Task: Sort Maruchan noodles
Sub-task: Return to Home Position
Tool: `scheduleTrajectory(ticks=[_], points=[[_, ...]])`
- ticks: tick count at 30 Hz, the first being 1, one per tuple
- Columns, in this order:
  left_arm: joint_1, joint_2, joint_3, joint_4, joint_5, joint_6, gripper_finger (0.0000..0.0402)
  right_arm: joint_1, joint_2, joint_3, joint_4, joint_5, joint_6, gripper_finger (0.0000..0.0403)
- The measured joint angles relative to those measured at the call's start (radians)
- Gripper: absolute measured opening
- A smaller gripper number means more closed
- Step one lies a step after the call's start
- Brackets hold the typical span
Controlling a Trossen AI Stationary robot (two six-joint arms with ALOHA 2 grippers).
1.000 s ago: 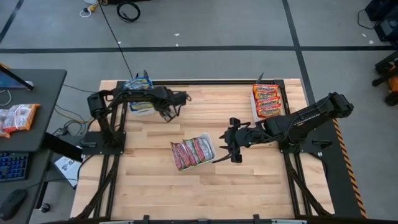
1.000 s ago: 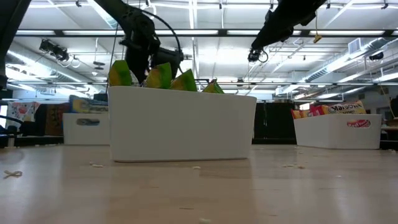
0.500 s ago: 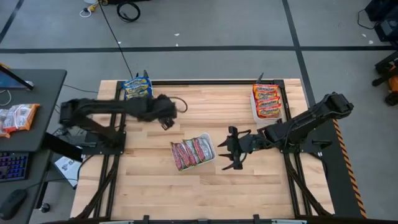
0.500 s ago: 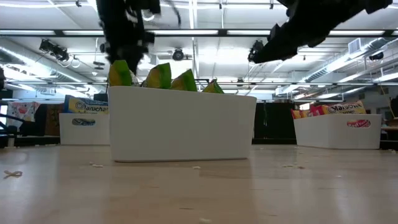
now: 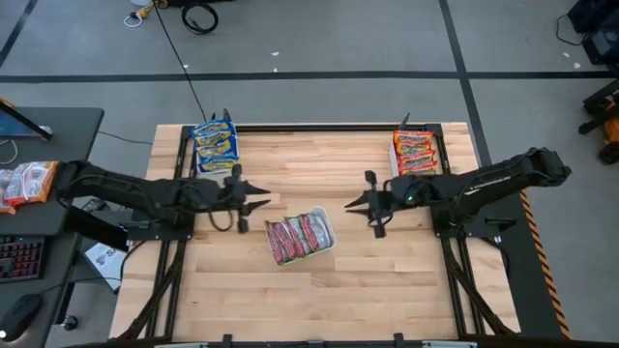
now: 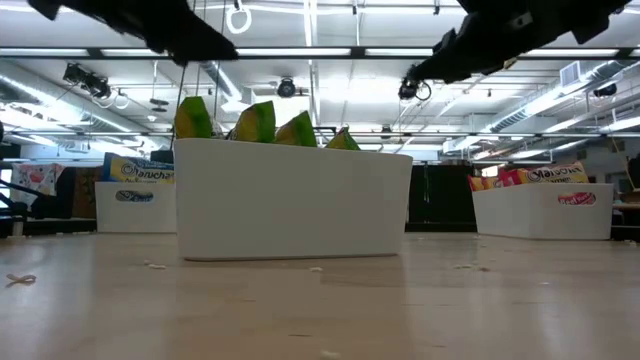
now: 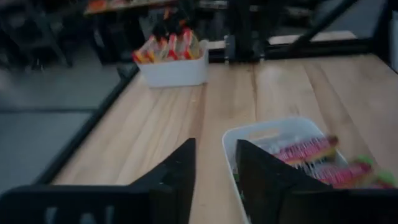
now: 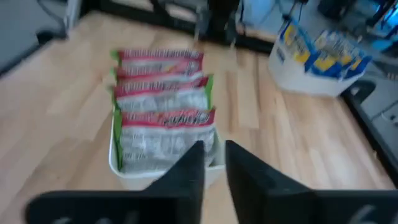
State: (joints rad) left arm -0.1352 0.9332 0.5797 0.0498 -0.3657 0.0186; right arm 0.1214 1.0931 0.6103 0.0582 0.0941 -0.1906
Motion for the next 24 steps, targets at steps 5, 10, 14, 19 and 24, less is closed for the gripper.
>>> scheduleTrajectory(ticks=[5, 10, 14, 19, 24], points=[[0.003, -0.088, -0.008, -0.007, -0.009, 0.101, 0.0074, -0.053, -0.085, -0.032, 0.033, -0.007, 0.008, 0.0009], [0.002, -0.114, -0.007, -0.001, -0.005, 0.095, 0.0060, -0.068, -0.134, -0.031, -0.028, 0.046, 0.114, 0.0031], [0.000, -0.104, -0.007, 0.006, 0.003, -0.102, 0.0061, -0.070, -0.129, -0.033, -0.028, 0.045, 0.320, 0.0051], [0.003, -0.106, -0.010, 0.028, 0.048, -0.082, 0.0061, -0.072, -0.173, -0.032, -0.017, 0.032, 0.347, 0.0054], [0.001, -0.223, -0.145, 0.236, 0.134, -0.045, 0.0061, -0.088, -0.340, -0.033, -0.093, 0.038, 0.227, 0.0053]])
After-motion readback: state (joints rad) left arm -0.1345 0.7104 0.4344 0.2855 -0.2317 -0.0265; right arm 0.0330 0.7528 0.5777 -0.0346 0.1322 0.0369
